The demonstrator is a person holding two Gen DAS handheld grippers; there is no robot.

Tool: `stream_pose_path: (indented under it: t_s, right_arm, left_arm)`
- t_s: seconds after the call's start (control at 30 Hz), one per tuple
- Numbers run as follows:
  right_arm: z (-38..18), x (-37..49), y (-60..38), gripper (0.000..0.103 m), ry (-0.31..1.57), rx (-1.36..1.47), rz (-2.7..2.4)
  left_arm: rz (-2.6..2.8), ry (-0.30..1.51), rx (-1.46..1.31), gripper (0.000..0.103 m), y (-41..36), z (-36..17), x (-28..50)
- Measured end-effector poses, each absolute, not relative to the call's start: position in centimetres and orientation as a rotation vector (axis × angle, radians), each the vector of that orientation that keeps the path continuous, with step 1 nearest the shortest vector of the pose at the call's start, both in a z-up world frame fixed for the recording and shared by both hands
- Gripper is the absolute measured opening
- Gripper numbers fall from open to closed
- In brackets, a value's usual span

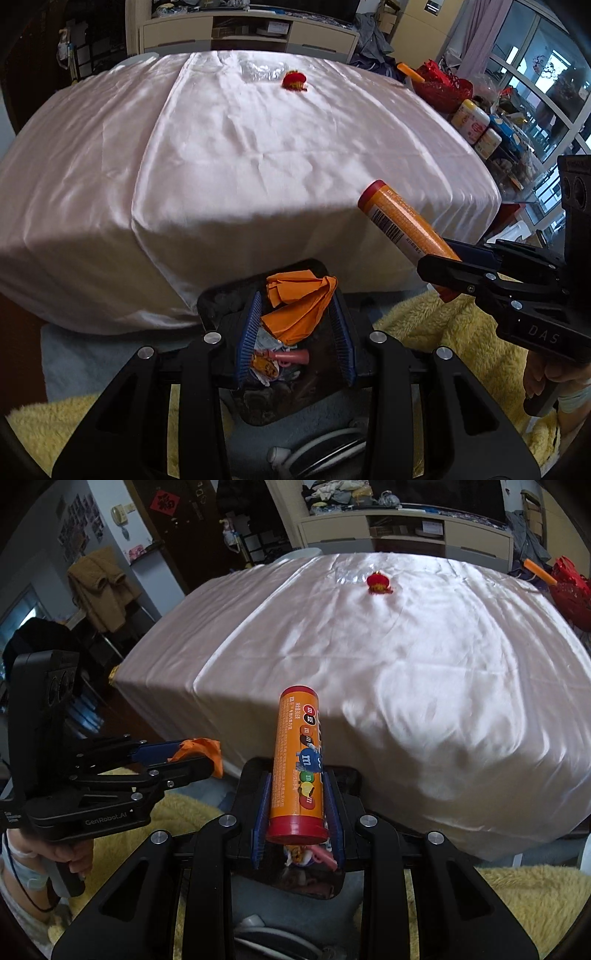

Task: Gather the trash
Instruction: 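Carry the orange cloth and M&M's tube over the bin and release both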

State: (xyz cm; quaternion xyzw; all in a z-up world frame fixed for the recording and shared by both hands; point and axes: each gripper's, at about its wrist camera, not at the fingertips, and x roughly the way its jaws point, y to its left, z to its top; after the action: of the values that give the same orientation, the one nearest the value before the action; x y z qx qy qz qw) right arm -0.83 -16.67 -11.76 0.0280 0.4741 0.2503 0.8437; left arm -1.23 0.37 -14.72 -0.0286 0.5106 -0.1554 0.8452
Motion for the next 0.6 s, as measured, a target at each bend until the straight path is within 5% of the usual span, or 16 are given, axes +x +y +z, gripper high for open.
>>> stream_pose_path:
  t_s: [0.6]
  right_arm:
    - [-21.3, 0.0, -15.6, 0.029, 1.251, 0.143, 0.482]
  left_arm:
    - [-0.307, 1.308, -0.100, 0.036, 0.4, -24.8, -2.5]
